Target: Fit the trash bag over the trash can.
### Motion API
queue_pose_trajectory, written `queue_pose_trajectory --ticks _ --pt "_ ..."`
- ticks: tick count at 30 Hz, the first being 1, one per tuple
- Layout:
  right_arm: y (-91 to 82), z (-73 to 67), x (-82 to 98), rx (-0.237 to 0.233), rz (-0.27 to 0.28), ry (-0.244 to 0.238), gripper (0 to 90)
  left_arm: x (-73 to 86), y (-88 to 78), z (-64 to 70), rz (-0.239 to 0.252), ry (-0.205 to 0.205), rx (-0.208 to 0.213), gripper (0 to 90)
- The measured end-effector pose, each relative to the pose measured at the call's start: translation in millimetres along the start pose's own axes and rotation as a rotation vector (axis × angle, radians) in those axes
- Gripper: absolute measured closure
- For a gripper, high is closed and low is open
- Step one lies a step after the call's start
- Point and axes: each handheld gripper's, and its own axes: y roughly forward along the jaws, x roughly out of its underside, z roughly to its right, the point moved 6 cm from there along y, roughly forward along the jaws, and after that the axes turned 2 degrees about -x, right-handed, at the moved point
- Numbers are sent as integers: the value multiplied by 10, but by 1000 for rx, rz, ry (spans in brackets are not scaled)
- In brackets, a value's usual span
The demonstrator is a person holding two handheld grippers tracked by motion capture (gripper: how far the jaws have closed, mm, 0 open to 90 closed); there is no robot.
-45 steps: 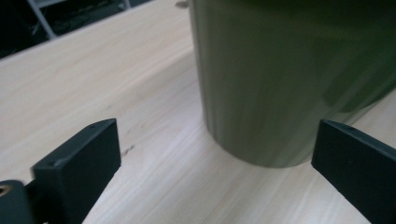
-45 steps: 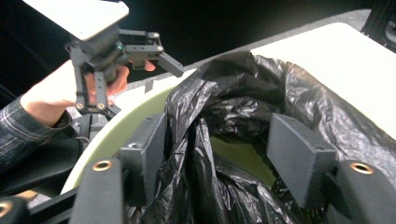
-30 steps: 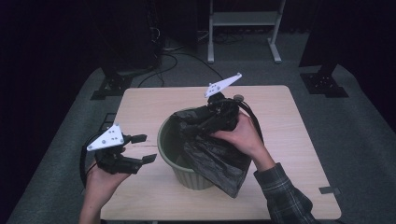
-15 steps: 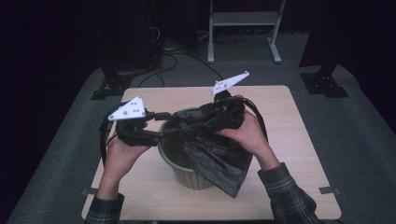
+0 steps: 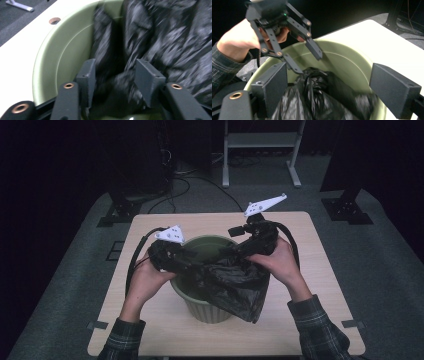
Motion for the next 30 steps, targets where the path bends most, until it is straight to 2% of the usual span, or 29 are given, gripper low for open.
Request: queue_pose_trajectory --ticks 2,7,14,15,18,25,28,30 --pt "-28 12 17 2 4 3 135 -18 -58 5 26 2 -25 435" --pt "-115 33 67 10 12 6 135 -41 -161 76 69 16 -19 410" --pt "-304 73 150 32 36 17 136 -93 -166 242 101 45 37 409" --pt "-340 84 166 34 41 21 137 -118 -135 301 99 61 55 404" --pt "-379 100 184 36 45 28 137 -161 -70 365 94 79 84 398" --pt "-393 111 212 36 44 31 138 -209 99 469 50 116 160 414" --pt "-383 114 217 36 42 29 138 -178 153 442 11 105 157 465" --pt "-376 113 216 34 42 29 138 -158 175 419 -7 102 162 568"
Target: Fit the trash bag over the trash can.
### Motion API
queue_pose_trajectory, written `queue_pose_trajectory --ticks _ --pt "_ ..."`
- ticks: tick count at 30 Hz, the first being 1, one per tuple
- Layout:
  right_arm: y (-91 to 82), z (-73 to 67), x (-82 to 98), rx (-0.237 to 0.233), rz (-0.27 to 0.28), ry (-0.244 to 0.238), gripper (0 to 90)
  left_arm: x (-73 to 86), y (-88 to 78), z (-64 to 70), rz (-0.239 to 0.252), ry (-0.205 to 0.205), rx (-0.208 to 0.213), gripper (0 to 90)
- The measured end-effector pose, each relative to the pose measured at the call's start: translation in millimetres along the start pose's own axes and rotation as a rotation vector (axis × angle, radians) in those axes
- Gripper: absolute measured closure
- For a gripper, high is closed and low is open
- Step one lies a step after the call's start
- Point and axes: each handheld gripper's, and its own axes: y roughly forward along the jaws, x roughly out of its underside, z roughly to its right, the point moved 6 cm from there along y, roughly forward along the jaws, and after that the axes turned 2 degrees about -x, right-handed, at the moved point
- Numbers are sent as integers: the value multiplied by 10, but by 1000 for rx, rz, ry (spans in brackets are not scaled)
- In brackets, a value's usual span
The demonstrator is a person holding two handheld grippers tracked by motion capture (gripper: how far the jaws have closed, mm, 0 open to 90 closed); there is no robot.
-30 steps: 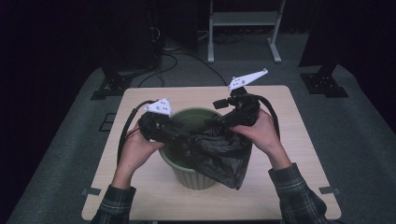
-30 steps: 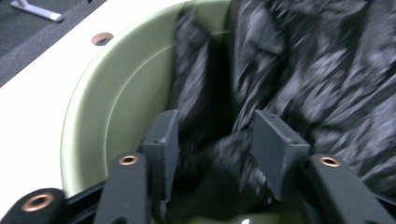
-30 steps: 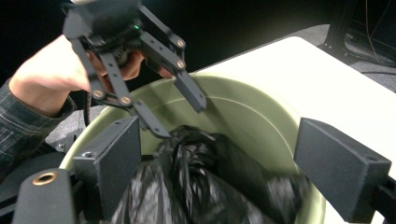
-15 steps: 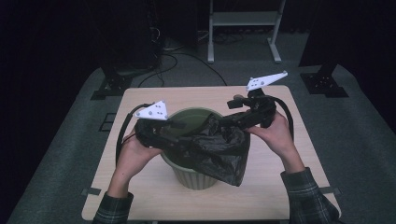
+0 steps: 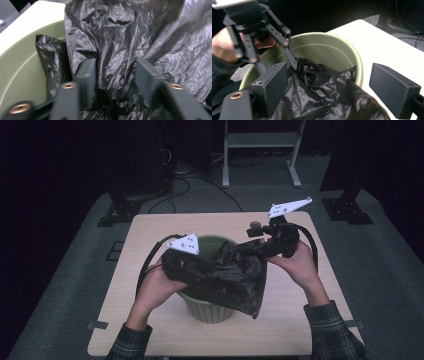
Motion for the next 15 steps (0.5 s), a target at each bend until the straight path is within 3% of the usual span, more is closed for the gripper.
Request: queue_pose_trajectory --ticks 3,5,15 --pt "9 -7 -2 -4 -1 -1 139 29 14 -15 -25 3 -2 803" --pt "15 -10 -1 -4 -3 -1 140 29 -7 -29 -12 -3 -22 899" --pt "-76 -26 6 2 12 -6 139 150 -278 -225 64 -89 -112 900"
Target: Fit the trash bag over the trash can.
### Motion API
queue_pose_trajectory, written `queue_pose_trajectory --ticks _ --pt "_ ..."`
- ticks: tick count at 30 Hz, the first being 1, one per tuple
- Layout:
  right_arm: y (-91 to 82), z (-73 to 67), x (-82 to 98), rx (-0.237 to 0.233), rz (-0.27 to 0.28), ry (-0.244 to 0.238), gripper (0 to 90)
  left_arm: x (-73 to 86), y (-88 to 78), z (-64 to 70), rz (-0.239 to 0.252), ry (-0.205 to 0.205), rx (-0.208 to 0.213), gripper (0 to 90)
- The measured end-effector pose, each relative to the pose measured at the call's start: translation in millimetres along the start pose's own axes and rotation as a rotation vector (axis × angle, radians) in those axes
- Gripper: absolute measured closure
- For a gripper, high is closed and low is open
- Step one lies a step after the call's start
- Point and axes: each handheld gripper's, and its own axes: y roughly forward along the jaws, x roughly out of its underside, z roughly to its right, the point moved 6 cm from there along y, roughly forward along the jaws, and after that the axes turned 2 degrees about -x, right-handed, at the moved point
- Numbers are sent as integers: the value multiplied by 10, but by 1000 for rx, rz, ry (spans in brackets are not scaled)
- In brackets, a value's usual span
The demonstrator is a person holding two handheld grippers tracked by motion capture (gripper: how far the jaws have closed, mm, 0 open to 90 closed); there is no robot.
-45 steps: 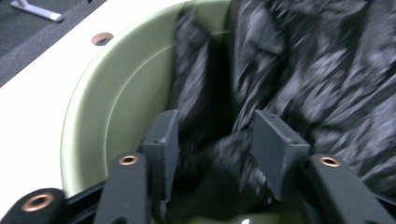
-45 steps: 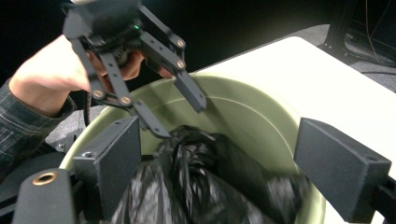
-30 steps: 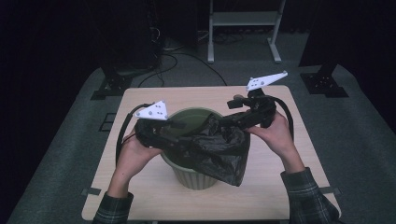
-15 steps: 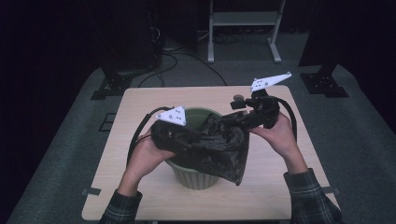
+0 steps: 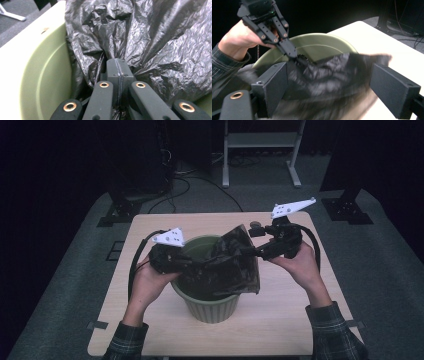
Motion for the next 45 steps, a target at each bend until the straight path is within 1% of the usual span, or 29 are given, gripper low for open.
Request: queue_pose_trajectory --ticks 3,5,7,9,13,17,21,23,24,25,26,28,30,31,32,39,42,45 --pt "-37 10 14 6 1 3 140 44 -80 -55 21 -16 -19 900" --pt "-58 27 32 9 3 8 140 62 -107 -68 24 -20 -23 900" --pt "-71 42 47 11 5 13 140 80 -124 -76 27 -24 -23 900" --pt "-84 54 63 11 8 18 140 94 -133 -84 24 -23 -33 899" --pt "-98 60 75 5 13 24 143 114 -147 -81 24 -25 -29 899" --pt "-72 43 71 -4 10 21 155 121 -162 -75 29 -27 -30 899" --pt "24 0 74 -27 -4 18 185 132 -177 -72 33 -29 -27 899" --pt "82 -12 86 -44 -12 18 241 139 -197 -72 41 -31 -26 900" --pt "113 -18 93 -44 -16 16 305 142 -205 -71 42 -32 -28 900" --pt "135 -24 103 -50 -23 15 428 149 -223 -68 46 -32 -28 900" --pt "174 -46 121 -66 -34 -5 587 149 -223 -68 46 -32 -28 900" --pt "204 -58 129 -65 -46 -14 725 165 -263 -76 52 -32 -31 900" --pt "202 -57 124 -78 -38 -8 838 184 -302 -93 56 -41 -40 900" --pt "191 -52 121 -78 -32 -8 878 196 -323 -104 59 -43 -42 900" --pt "174 -40 120 -71 -28 -8 897 212 -352 -117 64 -46 -47 900" --pt "-7 49 137 -31 3 7 900 320 -525 -196 82 -77 -79 900" --pt "-114 94 145 -13 26 14 900 359 -594 -225 91 -91 -95 900" --pt "-214 126 174 2 29 17 900 431 -689 -258 93 -103 -116 900"
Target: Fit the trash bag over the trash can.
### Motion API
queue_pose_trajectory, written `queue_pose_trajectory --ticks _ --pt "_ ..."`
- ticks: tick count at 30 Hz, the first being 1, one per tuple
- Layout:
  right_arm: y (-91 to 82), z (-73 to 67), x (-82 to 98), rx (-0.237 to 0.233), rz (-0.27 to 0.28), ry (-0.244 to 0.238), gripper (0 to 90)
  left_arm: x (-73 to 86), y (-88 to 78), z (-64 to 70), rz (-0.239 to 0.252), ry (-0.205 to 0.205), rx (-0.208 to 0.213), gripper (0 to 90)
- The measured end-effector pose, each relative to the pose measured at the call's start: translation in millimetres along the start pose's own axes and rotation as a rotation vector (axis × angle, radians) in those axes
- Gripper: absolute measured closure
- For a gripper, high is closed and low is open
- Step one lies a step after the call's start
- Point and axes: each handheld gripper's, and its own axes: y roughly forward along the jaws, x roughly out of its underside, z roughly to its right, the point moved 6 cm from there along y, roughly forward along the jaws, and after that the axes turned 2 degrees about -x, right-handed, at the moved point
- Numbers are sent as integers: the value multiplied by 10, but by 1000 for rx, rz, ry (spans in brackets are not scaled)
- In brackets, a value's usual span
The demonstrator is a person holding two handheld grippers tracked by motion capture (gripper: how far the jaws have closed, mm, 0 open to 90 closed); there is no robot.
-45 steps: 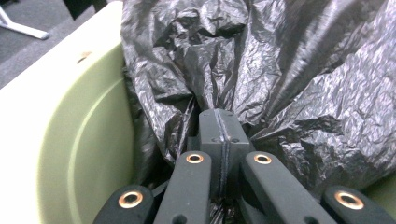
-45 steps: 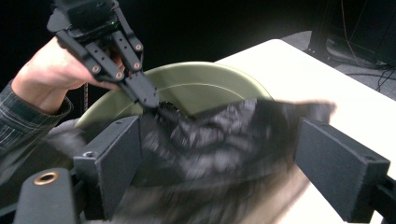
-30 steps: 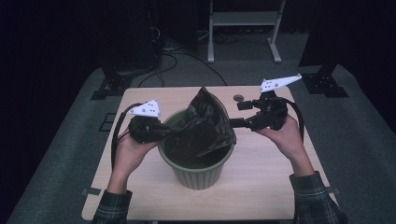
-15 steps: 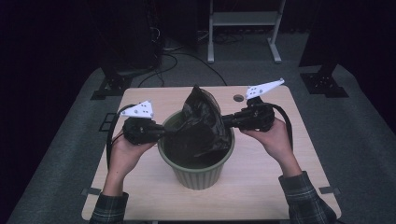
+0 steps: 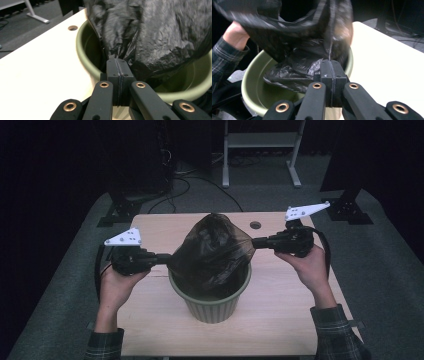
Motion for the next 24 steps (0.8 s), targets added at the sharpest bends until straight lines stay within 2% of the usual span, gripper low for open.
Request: queue_pose_trajectory --ticks 5,10,18,20,24 --pt "-203 104 100 36 19 22 900 138 -135 -84 9 -37 -26 900" --pt "-352 180 200 63 36 36 900 259 -192 -129 4 -61 -44 900" --pt "-516 291 347 105 42 65 900 386 -153 -180 -48 -68 -79 900" --pt "-549 313 384 116 41 74 900 421 -143 -199 -70 -73 -102 900" --pt "-599 342 432 119 48 85 899 434 -124 -206 -59 -74 -99 899"
